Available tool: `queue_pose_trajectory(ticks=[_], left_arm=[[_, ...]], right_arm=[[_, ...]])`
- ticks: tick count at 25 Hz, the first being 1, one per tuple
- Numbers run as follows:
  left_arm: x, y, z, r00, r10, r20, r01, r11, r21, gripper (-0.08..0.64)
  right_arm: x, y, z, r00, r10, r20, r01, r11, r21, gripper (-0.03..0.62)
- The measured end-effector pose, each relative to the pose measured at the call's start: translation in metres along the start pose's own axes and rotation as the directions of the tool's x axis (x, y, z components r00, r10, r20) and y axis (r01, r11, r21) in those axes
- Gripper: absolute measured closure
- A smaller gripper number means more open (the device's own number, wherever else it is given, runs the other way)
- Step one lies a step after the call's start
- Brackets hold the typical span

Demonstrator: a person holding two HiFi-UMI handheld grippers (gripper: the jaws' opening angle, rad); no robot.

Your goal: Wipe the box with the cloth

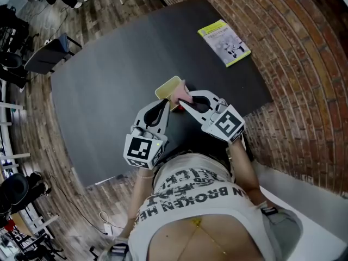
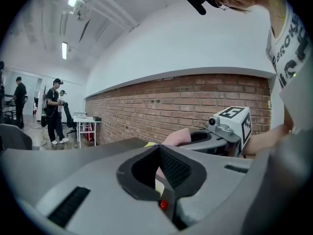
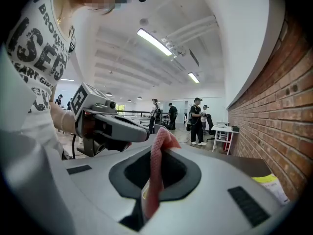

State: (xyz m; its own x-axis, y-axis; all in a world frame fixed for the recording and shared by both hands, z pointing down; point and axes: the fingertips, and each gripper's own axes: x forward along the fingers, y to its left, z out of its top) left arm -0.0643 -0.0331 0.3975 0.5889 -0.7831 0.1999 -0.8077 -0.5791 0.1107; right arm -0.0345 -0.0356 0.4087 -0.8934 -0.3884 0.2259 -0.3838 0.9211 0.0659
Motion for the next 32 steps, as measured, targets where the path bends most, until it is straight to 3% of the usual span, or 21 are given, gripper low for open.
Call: queue_pose_trajectory(ticks=[16, 32], left_arm=[[-0.003, -0.016, 0.016, 0.999, 0.002, 0.046, -0.002, 1.0, 0.012, 0.552], [-0.001, -0.02, 0.005, 1.0, -0.006, 0.014, 0.006, 1.0, 0.024, 0.552]], right_arm=[[-0.019, 0.0, 0.013, 0.998, -0.048, 0.031, 0.048, 0.999, 0.0, 0.575], [-0.021, 0.009, 0.014, 0.998, -0.043, 0.045, 0.043, 0.999, -0.001, 0.575]])
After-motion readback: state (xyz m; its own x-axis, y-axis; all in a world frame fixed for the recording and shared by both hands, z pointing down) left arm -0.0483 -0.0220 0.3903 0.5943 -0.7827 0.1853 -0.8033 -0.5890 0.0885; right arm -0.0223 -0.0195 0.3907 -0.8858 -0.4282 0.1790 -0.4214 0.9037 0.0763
